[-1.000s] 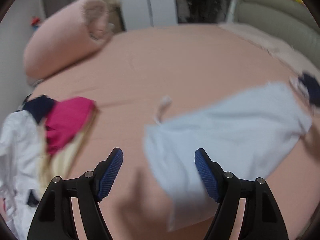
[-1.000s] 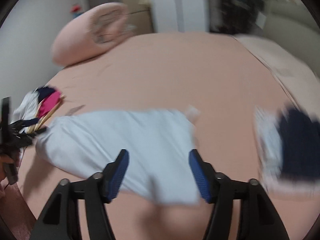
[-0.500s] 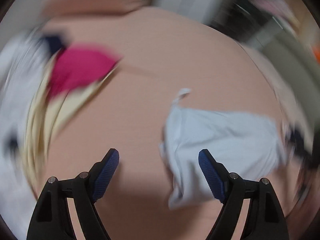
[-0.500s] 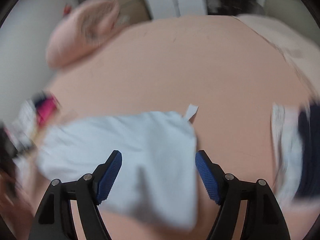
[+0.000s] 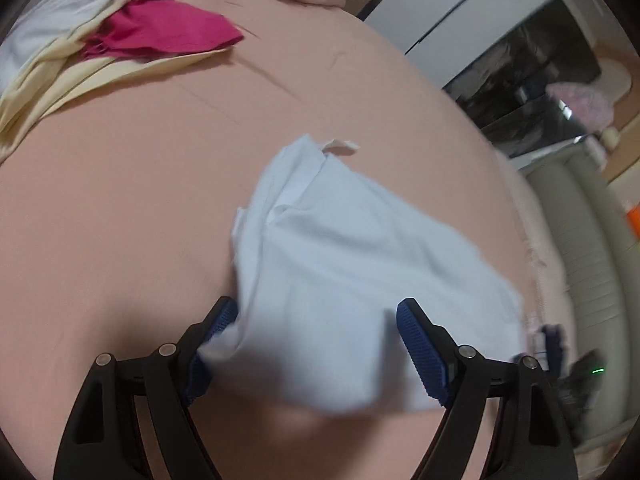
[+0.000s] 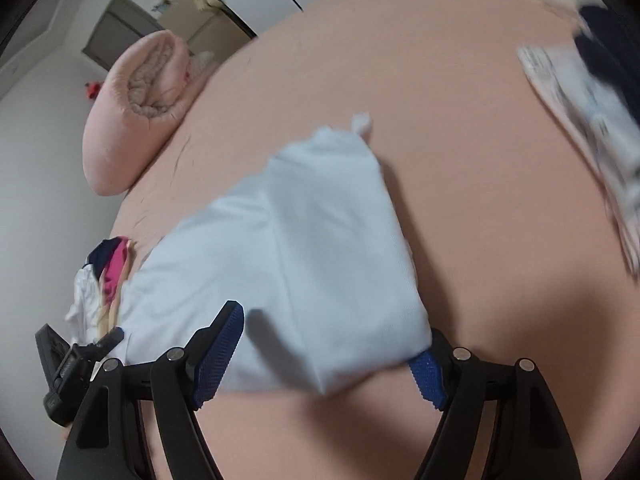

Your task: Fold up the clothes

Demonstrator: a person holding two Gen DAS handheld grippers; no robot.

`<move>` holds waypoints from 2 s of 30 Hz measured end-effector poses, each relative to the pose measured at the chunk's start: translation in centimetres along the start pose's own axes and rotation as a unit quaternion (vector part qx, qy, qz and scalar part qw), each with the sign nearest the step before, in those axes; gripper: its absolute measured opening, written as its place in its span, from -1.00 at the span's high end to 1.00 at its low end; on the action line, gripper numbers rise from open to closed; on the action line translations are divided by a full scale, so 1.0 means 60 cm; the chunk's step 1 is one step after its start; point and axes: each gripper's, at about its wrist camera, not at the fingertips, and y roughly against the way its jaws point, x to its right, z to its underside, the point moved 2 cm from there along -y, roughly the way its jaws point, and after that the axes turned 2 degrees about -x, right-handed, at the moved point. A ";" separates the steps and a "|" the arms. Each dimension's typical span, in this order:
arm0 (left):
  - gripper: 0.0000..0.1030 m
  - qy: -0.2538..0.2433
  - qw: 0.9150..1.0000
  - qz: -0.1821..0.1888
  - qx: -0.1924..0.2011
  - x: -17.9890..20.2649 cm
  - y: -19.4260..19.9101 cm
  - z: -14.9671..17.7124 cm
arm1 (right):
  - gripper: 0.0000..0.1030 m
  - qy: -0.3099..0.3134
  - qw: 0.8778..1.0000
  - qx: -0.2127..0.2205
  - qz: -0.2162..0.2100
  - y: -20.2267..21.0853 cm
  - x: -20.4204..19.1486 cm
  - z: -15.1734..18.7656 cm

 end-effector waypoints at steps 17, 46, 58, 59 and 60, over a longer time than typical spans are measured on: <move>0.56 -0.058 0.972 0.047 -0.222 -0.052 0.098 0.056 | 0.49 0.013 0.995 -0.093 0.014 0.180 0.061 0.160; -0.04 -0.603 0.780 0.088 -0.141 0.200 0.072 0.135 | -0.35 0.322 0.945 -0.040 0.038 0.187 -0.014 0.069; -0.45 -0.625 0.736 0.061 -0.252 0.118 0.074 0.092 | -0.53 0.461 0.870 -0.155 0.080 0.190 0.124 0.073; -0.45 -0.627 0.740 0.078 -0.232 0.137 0.084 0.089 | -0.53 0.448 0.878 -0.152 0.074 0.203 0.128 0.060; -0.45 -0.630 0.743 0.095 -0.206 0.161 0.088 0.091 | -0.53 0.446 0.883 -0.131 0.067 0.212 0.113 0.050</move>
